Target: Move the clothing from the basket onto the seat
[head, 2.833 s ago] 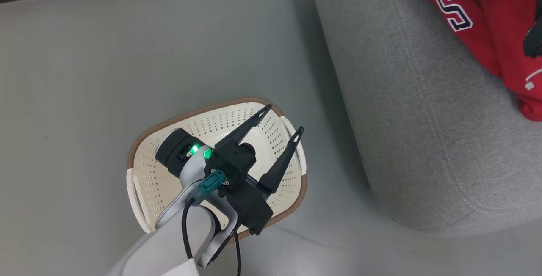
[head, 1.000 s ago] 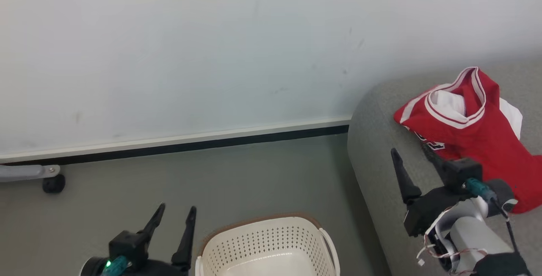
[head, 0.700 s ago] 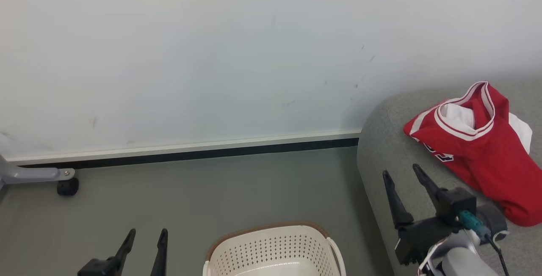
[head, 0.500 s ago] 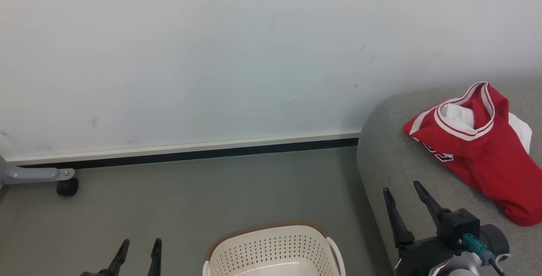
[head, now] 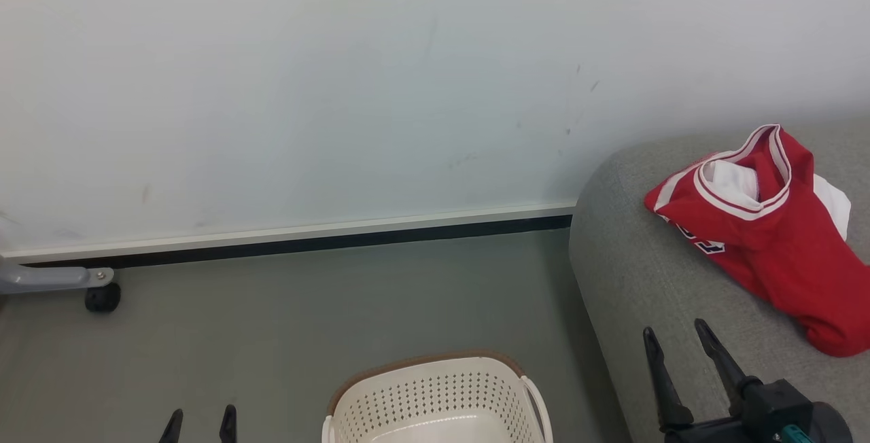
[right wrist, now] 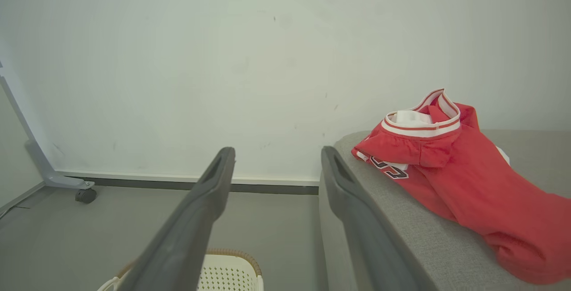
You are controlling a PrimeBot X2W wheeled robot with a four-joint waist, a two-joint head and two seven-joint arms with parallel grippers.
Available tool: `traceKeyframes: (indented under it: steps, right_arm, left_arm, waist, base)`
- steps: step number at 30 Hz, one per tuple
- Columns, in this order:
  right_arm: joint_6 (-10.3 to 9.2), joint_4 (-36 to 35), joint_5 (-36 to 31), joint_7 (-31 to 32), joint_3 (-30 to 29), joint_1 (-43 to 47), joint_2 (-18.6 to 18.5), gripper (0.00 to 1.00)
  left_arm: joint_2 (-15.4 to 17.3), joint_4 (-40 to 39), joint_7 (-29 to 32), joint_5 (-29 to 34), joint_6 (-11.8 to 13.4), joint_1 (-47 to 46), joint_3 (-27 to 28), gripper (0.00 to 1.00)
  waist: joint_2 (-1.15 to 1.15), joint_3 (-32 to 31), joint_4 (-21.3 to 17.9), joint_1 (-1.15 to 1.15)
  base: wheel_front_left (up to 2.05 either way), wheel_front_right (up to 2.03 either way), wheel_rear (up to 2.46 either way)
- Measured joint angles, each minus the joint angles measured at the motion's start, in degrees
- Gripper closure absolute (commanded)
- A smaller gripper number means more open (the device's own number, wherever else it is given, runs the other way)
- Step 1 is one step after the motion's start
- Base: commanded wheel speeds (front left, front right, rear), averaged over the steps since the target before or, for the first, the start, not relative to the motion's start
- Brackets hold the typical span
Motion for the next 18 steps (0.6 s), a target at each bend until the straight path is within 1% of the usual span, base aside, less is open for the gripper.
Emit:
traceKeyframes:
  steps: [9, 11, 18]
  right_arm:
    - [-0.09, -3.19, -0.66, 0.00, -2.81, 3.03, 0.52, 0.00]
    - [-0.09, -3.46, -0.92, 0.00, -3.14, 3.42, 0.71, 0.00]
    - [-0.09, -4.44, -1.27, 0.00, -4.11, 4.08, 1.74, 0.00]
  left_arm:
    - [-1.60, -1.37, 0.00, 1.82, 0.00, 0.44, 2.88, 0.00]
    - [-1.81, -1.64, 0.00, 3.09, 0.00, 0.44, 3.19, 0.00]
    - [-2.35, -2.40, 0.00, 4.32, 0.00, 0.44, 3.97, 0.00]
  waist:
    - [0.00, 0.77, -0.14, 0.00]
    - [0.00, 0.92, -0.17, 0.00]
    - [0.00, 1.31, -0.28, 0.00]
  base:
    - [0.00, 0.00, 0.00]
    - [0.00, 0.00, 0.00]
    - [0.00, 0.00, 0.00]
